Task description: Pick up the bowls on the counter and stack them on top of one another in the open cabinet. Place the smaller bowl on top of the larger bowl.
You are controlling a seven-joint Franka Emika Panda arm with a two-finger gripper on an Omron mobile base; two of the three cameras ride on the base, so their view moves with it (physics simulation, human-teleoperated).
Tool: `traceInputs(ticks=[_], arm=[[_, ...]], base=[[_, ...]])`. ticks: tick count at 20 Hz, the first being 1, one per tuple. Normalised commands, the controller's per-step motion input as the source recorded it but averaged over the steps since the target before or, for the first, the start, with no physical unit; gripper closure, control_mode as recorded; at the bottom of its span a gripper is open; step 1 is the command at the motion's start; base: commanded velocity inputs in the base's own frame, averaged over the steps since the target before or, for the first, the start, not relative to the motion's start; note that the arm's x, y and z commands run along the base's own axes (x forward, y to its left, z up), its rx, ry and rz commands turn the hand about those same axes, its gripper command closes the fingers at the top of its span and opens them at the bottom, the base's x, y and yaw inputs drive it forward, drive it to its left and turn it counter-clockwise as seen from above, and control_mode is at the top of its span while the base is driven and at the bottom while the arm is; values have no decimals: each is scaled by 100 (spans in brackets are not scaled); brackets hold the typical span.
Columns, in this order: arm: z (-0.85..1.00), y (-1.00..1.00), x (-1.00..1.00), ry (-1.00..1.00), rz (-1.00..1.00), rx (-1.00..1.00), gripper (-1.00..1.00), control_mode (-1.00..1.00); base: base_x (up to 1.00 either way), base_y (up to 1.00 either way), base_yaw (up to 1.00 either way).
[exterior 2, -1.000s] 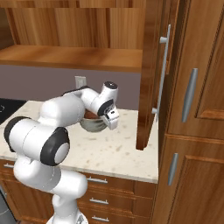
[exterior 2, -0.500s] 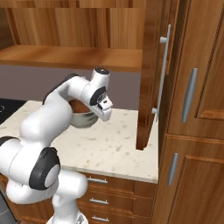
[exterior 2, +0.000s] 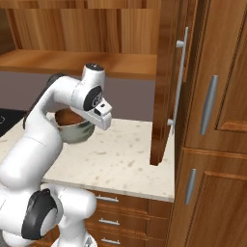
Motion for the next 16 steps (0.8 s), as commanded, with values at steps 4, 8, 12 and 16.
traceInputs(ticks=[4, 8, 12, 16], arm=[[43, 16, -60, -17, 13, -1, 100, -100], [76, 21, -45, -27, 9, 2, 100, -100], [78, 21, -45, -26, 9, 4, 100, -100], [80, 22, -49, -24, 8, 5, 100, -100]], base=[[0, 0, 0], [0, 0, 0], [0, 0, 0], [0, 0, 0]])
